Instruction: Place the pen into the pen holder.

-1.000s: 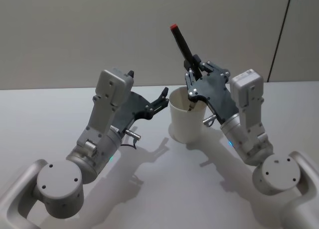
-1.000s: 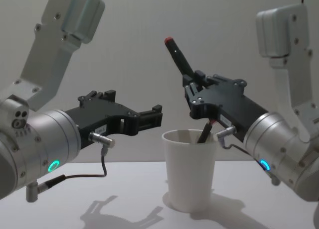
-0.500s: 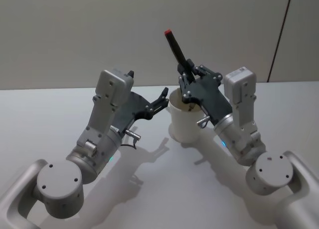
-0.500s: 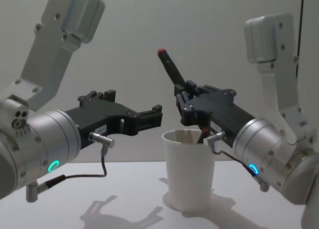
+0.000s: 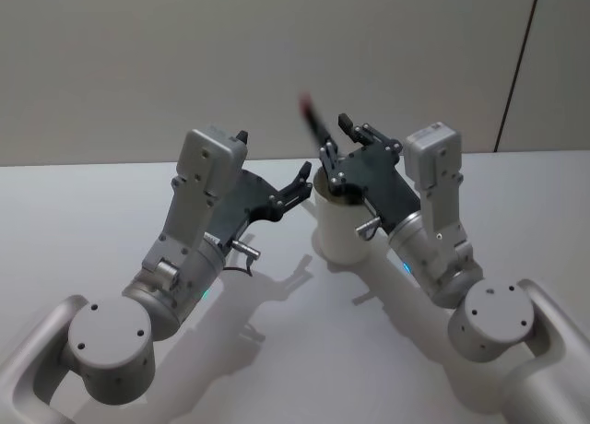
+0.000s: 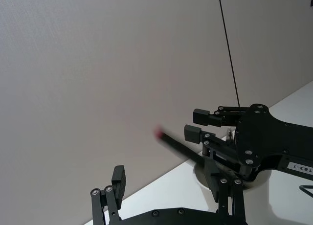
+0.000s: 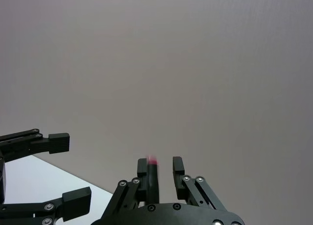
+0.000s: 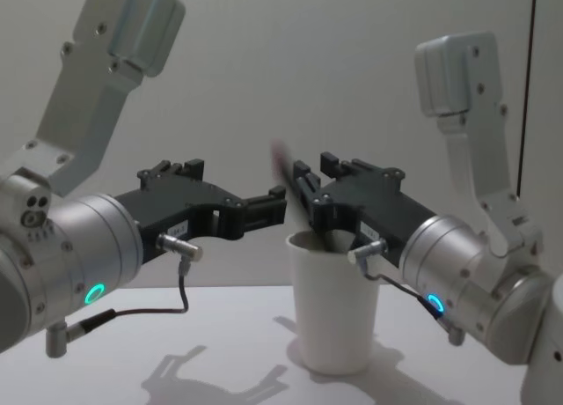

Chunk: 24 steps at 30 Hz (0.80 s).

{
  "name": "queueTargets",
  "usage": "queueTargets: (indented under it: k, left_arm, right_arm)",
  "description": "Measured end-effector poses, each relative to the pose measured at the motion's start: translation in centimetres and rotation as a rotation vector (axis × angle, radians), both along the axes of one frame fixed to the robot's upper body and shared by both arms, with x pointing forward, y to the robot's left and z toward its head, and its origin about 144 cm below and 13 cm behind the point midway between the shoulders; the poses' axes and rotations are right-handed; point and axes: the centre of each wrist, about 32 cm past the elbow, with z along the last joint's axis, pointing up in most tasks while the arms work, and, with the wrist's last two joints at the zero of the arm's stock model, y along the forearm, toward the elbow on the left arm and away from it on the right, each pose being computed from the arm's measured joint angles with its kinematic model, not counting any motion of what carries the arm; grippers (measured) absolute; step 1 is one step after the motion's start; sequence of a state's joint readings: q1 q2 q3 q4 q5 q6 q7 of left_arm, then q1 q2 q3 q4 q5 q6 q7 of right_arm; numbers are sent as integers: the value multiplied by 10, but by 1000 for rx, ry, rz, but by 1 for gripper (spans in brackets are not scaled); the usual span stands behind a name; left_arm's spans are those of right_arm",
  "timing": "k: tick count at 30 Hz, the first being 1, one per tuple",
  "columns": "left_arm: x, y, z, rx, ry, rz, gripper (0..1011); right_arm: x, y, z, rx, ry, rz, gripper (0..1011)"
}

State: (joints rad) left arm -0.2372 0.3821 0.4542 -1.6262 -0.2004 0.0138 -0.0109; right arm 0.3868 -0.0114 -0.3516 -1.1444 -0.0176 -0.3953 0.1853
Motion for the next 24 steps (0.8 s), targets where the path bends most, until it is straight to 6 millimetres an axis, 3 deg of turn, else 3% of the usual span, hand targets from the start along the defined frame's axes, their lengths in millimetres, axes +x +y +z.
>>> queueTargets:
  k: [24]
  left_arm:
    - [0,0,0,0,0,0,1001]
  right_arm:
    - [1,1,1,6,17,1,992]
